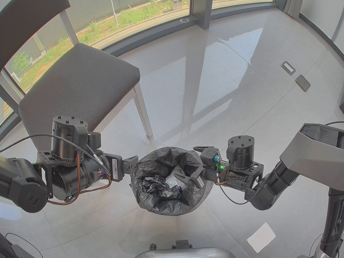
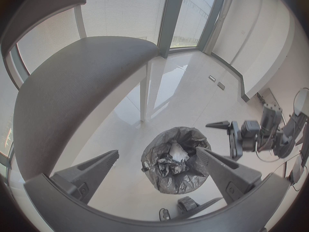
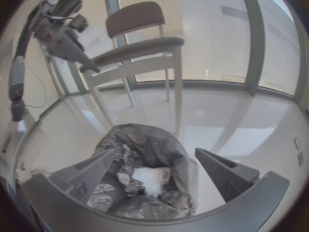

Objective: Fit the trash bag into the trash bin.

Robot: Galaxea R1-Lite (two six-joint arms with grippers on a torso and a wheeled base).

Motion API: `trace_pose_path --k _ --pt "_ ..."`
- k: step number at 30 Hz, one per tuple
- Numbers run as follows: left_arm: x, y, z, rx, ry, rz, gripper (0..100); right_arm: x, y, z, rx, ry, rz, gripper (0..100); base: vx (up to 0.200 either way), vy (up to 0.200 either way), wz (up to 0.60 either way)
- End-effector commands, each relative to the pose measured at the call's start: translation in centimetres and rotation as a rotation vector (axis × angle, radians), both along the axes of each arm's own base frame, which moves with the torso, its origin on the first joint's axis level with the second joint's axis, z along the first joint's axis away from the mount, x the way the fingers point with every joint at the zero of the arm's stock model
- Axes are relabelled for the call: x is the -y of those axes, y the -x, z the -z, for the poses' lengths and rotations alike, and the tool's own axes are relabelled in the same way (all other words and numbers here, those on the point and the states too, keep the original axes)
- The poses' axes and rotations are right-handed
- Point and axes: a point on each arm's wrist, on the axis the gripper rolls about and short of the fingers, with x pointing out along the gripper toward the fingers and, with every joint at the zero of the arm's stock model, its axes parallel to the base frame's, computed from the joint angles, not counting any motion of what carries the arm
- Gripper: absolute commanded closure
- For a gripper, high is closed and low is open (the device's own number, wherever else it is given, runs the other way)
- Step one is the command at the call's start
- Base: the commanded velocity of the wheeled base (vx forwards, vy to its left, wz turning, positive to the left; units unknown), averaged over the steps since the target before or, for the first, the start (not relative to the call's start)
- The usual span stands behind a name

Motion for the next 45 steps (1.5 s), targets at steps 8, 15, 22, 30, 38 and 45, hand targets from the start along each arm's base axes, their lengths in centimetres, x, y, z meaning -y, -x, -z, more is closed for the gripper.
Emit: trace_pose_path --k 8,15,22,30,38,45 --pt "-2.5 5.6 -0.9 0.063 -0.052 0.163 0 7.3 0.4 -6.5 0.076 0.026 0.438 0 0.0 0.0 0.0" --pt "-4.0 8.7 -4.1 0.186 0.092 0.16 0 14.0 5.4 -11.6 0.1 0.095 0.678 0 0.0 0.0 0.0" --pt "-8.0 12.8 -7.6 0.297 0.091 -0.009 0 19.8 13.8 -15.0 0.159 0.08 0.898 0 0.0 0.0 0.0" --pt "-14.4 23.3 -11.1 0.376 0.035 -0.297 0 22.7 26.1 -17.2 0.228 -0.037 0.976 0 0.0 0.0 0.0" --pt "-17.0 34.9 -11.3 0.415 -0.085 -0.501 0 24.0 36.1 -14.9 0.331 -0.12 0.966 0 0.0 0.0 0.0" --pt "-14.7 42.9 -8.1 0.418 -0.123 -0.705 0 24.5 39.6 -13.2 0.328 -0.184 1.097 0 0.0 0.0 0.0"
